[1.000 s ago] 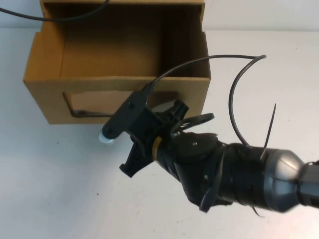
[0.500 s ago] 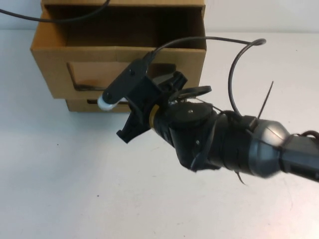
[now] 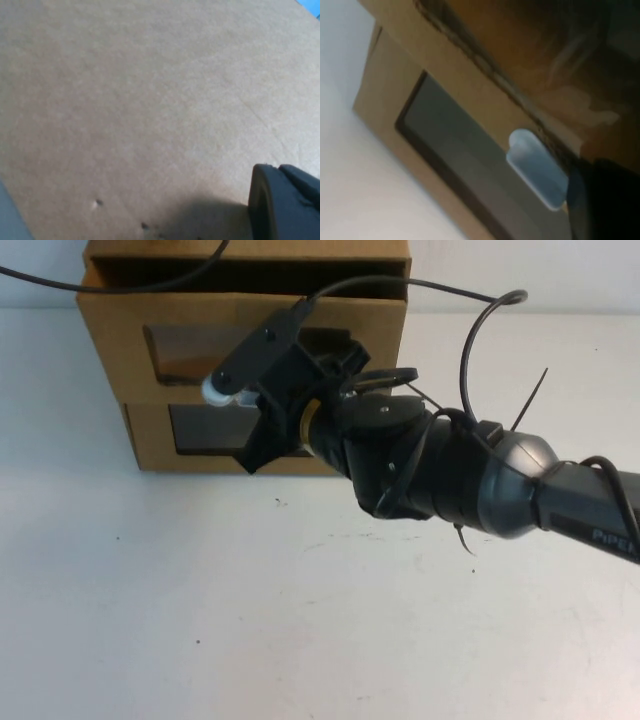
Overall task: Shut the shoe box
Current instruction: Close the shoe box with your right arm
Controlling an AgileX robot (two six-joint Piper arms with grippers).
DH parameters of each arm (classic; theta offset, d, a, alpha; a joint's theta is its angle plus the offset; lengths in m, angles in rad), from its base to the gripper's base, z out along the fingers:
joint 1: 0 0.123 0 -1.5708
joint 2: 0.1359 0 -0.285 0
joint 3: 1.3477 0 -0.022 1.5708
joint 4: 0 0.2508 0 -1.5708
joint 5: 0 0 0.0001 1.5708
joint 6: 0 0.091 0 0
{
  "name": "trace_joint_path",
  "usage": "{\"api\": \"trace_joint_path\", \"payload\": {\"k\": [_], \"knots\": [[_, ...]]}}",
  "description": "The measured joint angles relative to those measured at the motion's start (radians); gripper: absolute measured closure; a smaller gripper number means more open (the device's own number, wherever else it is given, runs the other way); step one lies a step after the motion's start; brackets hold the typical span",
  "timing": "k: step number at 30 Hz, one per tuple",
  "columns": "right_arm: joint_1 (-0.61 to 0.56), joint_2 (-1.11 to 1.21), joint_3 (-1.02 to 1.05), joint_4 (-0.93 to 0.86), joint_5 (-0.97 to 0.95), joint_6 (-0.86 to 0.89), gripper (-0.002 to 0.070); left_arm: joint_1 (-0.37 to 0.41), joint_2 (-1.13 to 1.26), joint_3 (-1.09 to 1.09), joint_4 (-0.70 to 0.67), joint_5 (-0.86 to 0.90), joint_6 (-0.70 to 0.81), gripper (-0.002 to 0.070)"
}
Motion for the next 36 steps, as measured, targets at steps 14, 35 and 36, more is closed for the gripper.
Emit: {"api": "trace_joint_path", "payload": {"k": [14, 35, 36], "knots": [[-0.070, 0.100, -0.154, -0.007, -0.056, 0.000, 0.0687, 0.000, 0.000, 0.000, -0.006, 0.004, 0.000, 0.0680], [-0.076, 0.098, -0.164, 0.090, -0.086, 0.002, 0.0687, 0.000, 0.001, 0.000, -0.038, 0.007, 0.010, 0.0680], [-0.076, 0.096, -0.164, 0.110, -0.082, -0.008, 0.0687, 0.000, 0.001, 0.000, -0.048, 0.007, 0.013, 0.0680]]}}
